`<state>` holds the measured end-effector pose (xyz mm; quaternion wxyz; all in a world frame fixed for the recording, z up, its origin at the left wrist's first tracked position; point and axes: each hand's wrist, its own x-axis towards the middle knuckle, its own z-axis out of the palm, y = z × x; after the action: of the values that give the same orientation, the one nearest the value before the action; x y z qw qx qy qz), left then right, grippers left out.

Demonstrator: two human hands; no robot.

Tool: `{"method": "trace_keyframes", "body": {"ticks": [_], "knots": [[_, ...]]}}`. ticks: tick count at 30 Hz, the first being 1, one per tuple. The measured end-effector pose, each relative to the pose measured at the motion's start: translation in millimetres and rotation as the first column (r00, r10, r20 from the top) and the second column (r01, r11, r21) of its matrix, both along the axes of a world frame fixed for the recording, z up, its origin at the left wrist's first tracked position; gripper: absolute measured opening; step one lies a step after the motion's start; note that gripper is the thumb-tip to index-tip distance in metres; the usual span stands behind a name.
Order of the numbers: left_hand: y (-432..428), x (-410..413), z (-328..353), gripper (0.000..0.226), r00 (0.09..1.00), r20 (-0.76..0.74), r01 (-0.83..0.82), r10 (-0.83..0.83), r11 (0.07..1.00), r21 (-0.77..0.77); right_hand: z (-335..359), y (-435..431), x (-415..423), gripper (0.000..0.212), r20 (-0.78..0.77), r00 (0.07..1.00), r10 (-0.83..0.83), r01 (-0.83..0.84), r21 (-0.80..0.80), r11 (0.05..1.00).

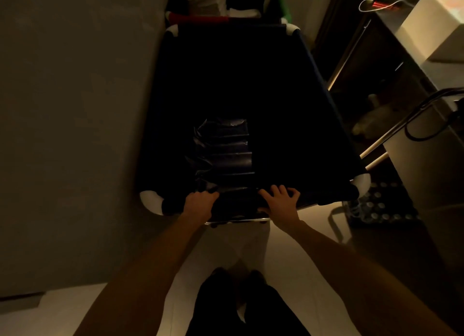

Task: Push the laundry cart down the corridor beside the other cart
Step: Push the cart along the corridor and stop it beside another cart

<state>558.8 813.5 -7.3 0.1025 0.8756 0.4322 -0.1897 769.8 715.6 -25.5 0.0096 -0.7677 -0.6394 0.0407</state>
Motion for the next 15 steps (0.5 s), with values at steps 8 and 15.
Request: {"method": "trace_keyframes", "body": {"ticks": [8, 15], "knots": [[15.3, -49.3, 7.7, 0.047, 0.999, -0.041, 0.0, 0.0, 1.0, -0.002, 4.7, 7.4, -56.2, 0.055, -0.002, 1.0, -0.021, 0.021, 0.058, 0.998], [9.4, -59.6, 3.1, 0.041, 0.999, -0.039, 0.014, -0.015, 1.0, -0.021, -1.7, 0.4, -67.6, 0.056, 0.008, 1.0, -0.028, 0.028, 0.047, 0.999]]}}
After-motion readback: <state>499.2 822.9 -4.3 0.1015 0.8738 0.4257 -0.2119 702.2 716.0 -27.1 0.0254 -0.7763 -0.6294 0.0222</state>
